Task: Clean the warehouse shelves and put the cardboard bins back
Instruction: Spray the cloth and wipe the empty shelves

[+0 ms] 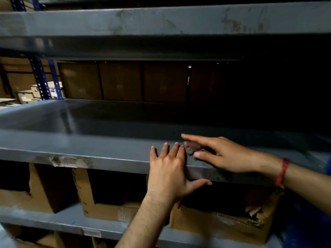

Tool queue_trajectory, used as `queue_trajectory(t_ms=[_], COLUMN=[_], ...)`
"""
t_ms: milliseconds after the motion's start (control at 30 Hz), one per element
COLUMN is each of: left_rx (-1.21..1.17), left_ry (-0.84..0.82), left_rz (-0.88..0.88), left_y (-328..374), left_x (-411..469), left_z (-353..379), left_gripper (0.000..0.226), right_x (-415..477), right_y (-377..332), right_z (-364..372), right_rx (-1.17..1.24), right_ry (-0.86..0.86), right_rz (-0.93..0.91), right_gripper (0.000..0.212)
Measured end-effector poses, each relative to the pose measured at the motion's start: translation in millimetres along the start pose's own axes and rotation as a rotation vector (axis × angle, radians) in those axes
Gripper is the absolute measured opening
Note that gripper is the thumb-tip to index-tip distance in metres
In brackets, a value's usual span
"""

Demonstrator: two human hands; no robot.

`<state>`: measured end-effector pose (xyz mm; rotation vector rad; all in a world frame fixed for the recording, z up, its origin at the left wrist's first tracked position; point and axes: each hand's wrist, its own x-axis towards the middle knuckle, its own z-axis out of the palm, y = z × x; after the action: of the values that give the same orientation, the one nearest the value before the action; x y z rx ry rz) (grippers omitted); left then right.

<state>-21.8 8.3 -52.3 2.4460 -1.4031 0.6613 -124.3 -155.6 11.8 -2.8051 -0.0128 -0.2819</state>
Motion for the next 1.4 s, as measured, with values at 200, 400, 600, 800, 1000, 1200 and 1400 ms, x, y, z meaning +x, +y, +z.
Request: queue_trajectory(t_ms=[200,400,600,800,1000,1200,1400], left_rx=[-0.03,-0.044,-0.102,0.065,0.115,0.11,0.126], left_ry=[-0.002,-0.009,-0.123,-0.175,-0.201,-0.122,-0.116], left_rz=[-0.005,-0.001,-0.01,-0.117,-0.095,-0.101,-0.113], left_y=[0,-1,-2,-82,-115,-115,-115], left_x=[-1,-1,6,-8,-23,-27,-28], left_z=[0,2,-13,-38,-28,-23,-20], left_gripper=[0.115,0.113,0.123,0.124,0.118,0.115,0.117], right_x=[-4,-1,46,62,89,92,109], right_y=[-1,8,22,-9,-7,-36,-13], right_z=[0,-9,0,24,21,42,30], right_rx=[-0.067,0.015,0.064,0.06,0.012,0.05,0.053], right_ry=[-0.078,-0.158,-0.004,0.052,0.032,0.066,-0.023], right_rz=[-0.085,-0.101,-0.051,-0.139,-0.124,-0.189,-0.205], right_gripper=[0.051,0.045,0.038,0.033,0.032,0.032,0.032])
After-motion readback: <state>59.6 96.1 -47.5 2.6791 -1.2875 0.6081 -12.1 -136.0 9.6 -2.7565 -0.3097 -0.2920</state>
